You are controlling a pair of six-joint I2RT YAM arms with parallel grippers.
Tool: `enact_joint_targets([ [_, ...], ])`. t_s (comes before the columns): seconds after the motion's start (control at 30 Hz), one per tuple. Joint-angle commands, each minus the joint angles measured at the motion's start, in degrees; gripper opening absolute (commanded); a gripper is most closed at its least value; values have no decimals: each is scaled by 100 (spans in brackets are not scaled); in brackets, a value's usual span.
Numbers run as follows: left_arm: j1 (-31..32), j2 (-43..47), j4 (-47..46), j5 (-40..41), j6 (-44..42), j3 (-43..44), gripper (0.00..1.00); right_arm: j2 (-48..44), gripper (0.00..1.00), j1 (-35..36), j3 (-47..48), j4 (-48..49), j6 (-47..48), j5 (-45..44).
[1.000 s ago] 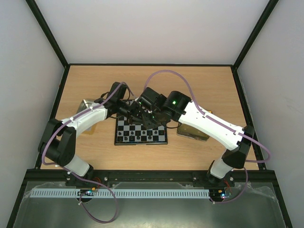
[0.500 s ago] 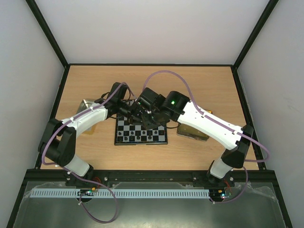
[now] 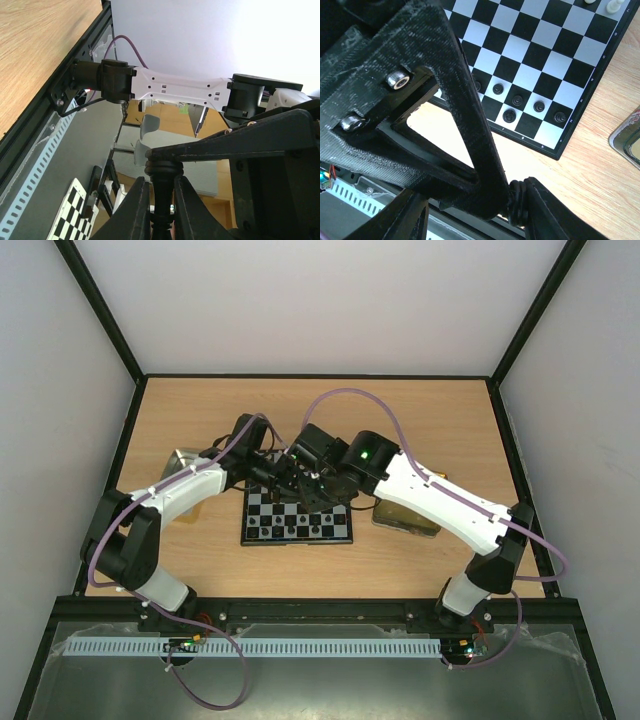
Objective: Set up the chess pieces on the board
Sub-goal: Pick up the chess piece from the chessboard.
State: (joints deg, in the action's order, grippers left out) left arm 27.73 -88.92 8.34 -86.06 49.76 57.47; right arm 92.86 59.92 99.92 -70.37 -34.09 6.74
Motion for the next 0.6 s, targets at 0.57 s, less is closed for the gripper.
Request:
enact_joint_targets([
  [0.57, 31, 189, -66, -933, 87, 45, 3, 464, 59, -7, 549, 284, -90, -485],
])
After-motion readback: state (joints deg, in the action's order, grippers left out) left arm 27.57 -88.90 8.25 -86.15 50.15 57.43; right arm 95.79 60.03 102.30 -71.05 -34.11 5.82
